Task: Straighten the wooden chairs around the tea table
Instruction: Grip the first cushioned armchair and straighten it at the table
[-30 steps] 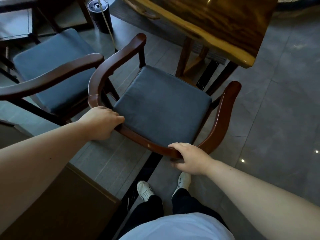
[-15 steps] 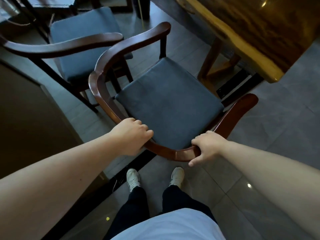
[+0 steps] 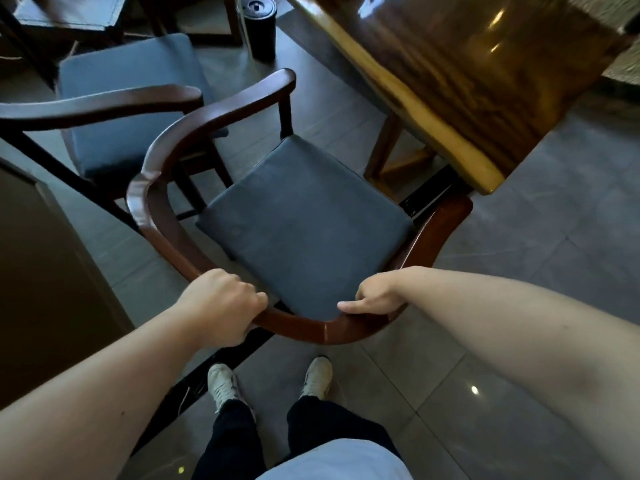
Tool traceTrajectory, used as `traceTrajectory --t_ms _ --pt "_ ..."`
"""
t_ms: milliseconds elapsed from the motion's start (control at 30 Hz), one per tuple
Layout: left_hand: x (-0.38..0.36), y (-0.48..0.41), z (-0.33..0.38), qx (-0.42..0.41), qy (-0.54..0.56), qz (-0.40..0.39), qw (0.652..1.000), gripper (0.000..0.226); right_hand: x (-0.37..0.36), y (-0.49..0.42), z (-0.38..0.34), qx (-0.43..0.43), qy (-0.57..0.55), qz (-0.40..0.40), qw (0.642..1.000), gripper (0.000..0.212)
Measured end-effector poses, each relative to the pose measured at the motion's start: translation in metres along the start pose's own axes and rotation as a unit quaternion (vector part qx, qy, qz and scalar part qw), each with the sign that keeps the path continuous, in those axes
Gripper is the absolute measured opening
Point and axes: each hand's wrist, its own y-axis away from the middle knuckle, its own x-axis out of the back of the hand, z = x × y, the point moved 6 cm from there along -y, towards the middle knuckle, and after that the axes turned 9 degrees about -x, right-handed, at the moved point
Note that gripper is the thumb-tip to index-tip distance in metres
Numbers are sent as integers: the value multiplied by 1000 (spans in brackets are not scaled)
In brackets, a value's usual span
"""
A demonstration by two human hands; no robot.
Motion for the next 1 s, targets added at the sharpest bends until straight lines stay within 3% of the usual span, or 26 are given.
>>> traceTrajectory --t_ms 100,400,533,600,700,867,1000 --pt "14 -22 22 -7 -14 29 999 23 1 3 29 -26 15 12 999 93" --pt "9 -39 34 6 5 -10 1000 18 -7 0 50 -32 50 56 997 92" --pt "17 -35 34 -25 7 6 1000 18 -6 9 42 -37 56 111 992 75" --pt "22 -27 26 -65 -4 41 997 23 -1 17 34 -25 -24 154 988 58" --pt "29 -9 -9 -104 -22 78 991 41 11 37 12 1 -178 235 956 50" --pt "30 17 -73 -143 -43 90 985 58 29 77 -46 49 -315 329 889 54" --pt "21 26 -130 -140 -54 78 986 66 32 83 -93 51 -344 325 879 69"
